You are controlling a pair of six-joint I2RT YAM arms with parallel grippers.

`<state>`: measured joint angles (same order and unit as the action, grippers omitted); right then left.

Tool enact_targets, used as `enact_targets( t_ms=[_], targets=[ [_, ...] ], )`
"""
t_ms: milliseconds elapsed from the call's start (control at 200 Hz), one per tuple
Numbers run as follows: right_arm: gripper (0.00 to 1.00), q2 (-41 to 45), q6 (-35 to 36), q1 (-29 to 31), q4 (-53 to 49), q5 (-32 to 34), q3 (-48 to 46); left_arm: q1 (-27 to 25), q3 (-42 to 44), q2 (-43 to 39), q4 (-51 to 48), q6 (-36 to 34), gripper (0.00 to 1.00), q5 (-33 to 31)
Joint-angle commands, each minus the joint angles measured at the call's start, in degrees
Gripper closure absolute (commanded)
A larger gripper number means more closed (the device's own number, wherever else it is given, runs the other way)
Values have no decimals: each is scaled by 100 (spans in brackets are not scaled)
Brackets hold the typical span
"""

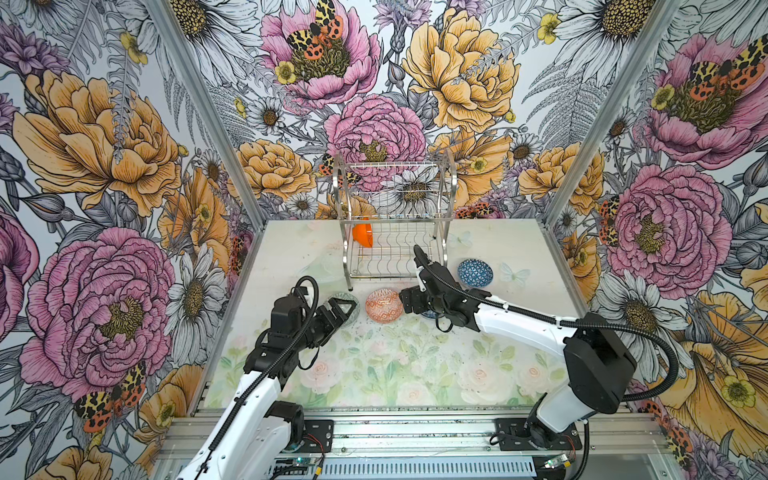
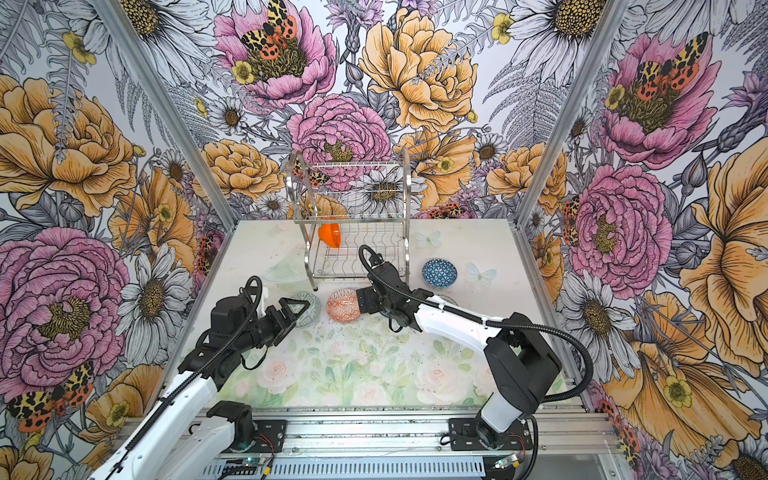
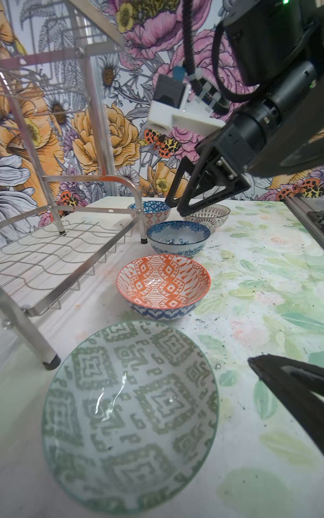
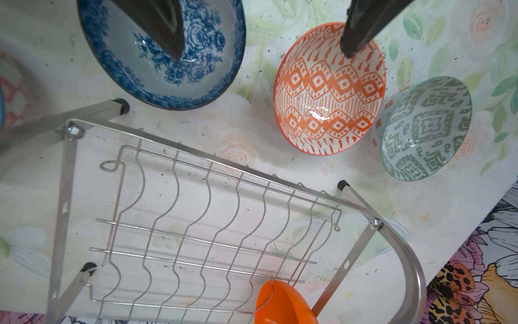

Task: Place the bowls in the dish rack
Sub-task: 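Lower the right gripper onto the blue-and-white floral bowl rim and grasp it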

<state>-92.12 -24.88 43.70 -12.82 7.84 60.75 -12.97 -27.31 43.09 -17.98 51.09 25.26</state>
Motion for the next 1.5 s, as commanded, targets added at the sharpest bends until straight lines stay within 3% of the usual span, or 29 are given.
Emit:
enact_targets(
  t_ms=[0,215,565,891,1201,1496],
  targets=[
    [18,-88,17,56,-372,435,-10,-478,-142,-14,268,-49,1,-482],
    [36,-343,36,62,-723,412,215,-894,-178,151,651,-32,1,-611],
    [38,-835,52,67,-784,130,462,-1163,-84,413,1030,-44,1,-632],
    [54,-1284,123,65,-930,37,828,-1163,-81,463,1097,-119,1,-618],
    [58,-1410,210,60,-1020,292,859,-1164,-64,527,1161,-143,1,-601],
    [71,-1585,221,39,-1047,249,993,-1164,-46,563,1168,-145,1,-552]
  ],
)
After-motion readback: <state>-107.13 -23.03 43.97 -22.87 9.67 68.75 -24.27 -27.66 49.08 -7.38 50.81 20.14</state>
